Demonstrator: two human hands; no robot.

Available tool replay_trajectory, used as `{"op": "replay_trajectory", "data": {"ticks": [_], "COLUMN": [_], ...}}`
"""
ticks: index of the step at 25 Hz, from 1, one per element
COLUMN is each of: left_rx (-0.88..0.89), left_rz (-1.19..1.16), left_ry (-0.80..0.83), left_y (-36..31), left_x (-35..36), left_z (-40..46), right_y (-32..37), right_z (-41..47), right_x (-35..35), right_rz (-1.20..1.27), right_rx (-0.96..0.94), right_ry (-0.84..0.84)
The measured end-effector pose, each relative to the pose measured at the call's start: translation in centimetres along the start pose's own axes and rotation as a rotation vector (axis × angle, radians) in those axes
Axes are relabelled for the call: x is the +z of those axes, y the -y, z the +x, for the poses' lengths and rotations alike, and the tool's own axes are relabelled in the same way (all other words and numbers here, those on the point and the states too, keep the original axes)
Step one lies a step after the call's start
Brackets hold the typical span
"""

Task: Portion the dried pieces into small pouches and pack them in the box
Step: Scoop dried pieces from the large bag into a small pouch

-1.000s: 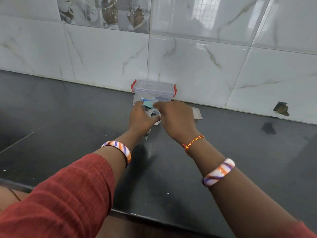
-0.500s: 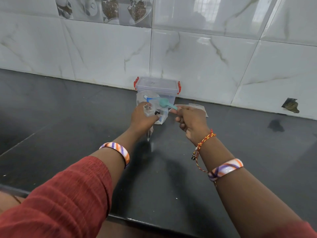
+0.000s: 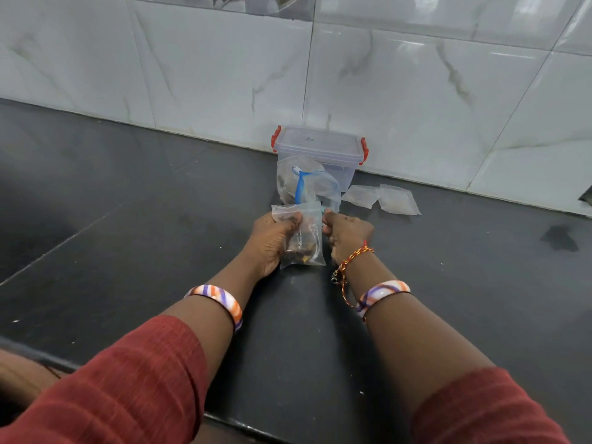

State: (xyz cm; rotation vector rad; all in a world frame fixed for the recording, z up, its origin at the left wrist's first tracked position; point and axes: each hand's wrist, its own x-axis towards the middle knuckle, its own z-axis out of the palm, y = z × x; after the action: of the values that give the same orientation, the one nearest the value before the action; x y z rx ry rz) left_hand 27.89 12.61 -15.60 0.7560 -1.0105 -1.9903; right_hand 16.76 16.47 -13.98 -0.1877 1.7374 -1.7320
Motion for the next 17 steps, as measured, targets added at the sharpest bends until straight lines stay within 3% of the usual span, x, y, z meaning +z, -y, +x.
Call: {"op": "replay_trajectory", "data": {"ticks": [5,9,17], "left_rx": [0.066,0.099,0.198], "left_rz": [0.007,0.059,0.136], "left_ry": [-0.089,-0.096,-0.057], "left_y": [0.6,1.2,2.2], "left_x": [0.3,1.0,1.4], "left_z": [-0.3,-1.1,-3.2], "right_y": [-1.2,-2.7,-3.6], "right_z": [-0.1,-2.0,-2.8], "right_x": [-1.1,-2.5,-4.3], "right_rz": [-0.023,0.078,0.093], "right_rx": [-0.153,-0.338,-0.356], "right_ry": [0.013,0.307,0.392]}}
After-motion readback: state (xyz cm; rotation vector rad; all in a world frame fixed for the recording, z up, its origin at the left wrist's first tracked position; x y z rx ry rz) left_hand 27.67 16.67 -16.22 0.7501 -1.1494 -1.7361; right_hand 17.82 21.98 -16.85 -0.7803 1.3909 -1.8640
